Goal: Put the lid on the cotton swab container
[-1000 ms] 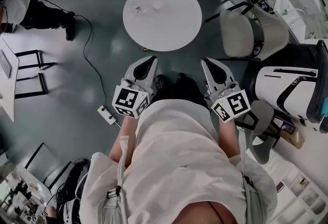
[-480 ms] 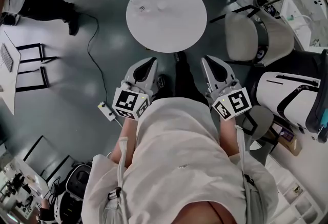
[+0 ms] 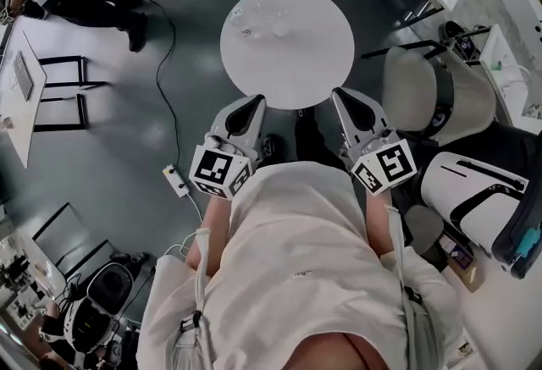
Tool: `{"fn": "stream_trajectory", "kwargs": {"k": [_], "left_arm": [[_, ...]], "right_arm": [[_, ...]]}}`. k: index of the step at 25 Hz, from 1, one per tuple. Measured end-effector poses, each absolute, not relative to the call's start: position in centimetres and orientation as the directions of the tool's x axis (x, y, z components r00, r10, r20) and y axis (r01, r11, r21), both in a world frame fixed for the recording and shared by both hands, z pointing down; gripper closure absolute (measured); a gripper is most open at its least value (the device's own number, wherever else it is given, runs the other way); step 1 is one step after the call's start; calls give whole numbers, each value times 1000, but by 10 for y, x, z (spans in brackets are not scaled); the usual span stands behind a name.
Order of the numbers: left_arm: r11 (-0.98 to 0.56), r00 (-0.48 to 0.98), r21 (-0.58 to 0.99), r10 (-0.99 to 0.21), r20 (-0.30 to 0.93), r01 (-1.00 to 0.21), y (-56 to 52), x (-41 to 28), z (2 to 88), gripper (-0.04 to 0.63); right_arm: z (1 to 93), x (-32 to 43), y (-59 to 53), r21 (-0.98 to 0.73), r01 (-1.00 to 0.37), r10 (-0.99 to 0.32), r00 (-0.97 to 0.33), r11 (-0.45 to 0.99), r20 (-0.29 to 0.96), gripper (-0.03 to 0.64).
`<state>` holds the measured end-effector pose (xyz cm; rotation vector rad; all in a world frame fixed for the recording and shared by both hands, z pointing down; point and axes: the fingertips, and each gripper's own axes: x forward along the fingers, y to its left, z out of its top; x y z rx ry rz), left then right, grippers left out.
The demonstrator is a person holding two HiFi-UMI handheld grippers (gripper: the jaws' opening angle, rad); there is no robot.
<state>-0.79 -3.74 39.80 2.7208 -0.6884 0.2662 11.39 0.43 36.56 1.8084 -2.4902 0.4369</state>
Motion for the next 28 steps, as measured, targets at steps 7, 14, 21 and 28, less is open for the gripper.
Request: {"fn": "stream_trajectory", "kwargs": {"k": [7, 14, 21, 28], "left_arm": [[-797, 828, 242, -499, 255, -554, -65, 38, 390, 586], [-752, 782, 223, -569, 255, -620, -94, 72, 383, 586], [-675, 712, 229, -645, 278, -701, -93, 90, 387, 586], [-620, 663, 236, -683, 307, -748, -81, 94, 396, 586]], "right_arm": [[365, 156, -41, -203, -901, -892, -418, 383, 172, 611], [366, 186, -83, -190, -860, -842, -506, 474, 189, 611], [386, 202, -96, -221, -794, -765, -607, 567, 217, 611], [401, 203, -103, -246, -746, -706, -666, 619, 242, 611]]}}
